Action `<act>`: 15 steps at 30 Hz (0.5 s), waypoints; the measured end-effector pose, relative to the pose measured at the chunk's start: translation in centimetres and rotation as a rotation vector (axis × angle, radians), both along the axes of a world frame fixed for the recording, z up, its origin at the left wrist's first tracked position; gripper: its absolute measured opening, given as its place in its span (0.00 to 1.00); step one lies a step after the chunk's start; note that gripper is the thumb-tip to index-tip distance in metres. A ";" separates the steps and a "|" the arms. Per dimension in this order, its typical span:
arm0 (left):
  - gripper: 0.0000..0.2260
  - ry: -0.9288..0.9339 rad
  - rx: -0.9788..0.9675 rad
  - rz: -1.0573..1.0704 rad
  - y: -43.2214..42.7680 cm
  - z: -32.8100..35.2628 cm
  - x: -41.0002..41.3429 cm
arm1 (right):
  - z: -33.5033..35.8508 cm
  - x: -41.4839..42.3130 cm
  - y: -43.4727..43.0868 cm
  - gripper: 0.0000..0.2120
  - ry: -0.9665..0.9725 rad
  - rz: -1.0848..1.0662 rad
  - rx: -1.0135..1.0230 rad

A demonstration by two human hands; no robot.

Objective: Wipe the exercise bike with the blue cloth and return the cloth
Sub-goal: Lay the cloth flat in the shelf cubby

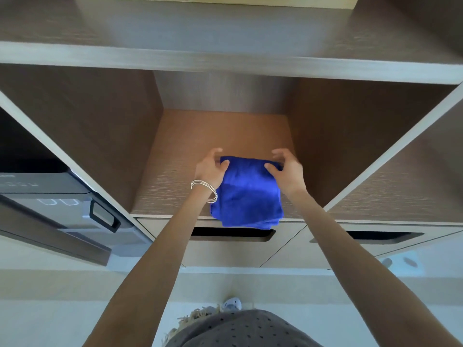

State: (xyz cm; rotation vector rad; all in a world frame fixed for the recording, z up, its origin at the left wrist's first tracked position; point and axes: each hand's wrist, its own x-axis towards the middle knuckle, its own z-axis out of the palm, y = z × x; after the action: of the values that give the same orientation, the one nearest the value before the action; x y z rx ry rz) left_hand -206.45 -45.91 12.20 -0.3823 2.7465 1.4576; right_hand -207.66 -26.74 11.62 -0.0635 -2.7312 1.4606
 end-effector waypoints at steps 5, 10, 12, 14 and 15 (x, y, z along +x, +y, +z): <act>0.19 0.107 -0.301 -0.216 -1.4 -1.4 0.6 | -1.0 1.2 0.4 0.13 0.141 0.117 0.246; 0.16 0.149 -0.472 -0.605 -2.4 -4.5 3.9 | -3.0 4.3 0.8 0.15 0.005 0.452 0.379; 0.18 0.085 -0.530 -0.651 -2.6 -5.7 4.6 | -3.9 5.0 0.7 0.21 -0.126 0.526 0.505; 0.19 0.070 -0.600 -0.637 -2.4 -6.0 4.7 | -3.8 4.6 0.6 0.23 -0.153 0.532 0.573; 0.20 0.052 -0.644 -0.643 -2.3 -5.9 4.5 | -3.5 4.1 0.5 0.23 -0.150 0.533 0.598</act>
State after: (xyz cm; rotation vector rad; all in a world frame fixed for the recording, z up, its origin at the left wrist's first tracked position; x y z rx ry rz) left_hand -201.93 -48.20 6.32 0.5141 2.8865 0.4373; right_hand -203.56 -26.27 8.14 0.6368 -3.3447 0.6342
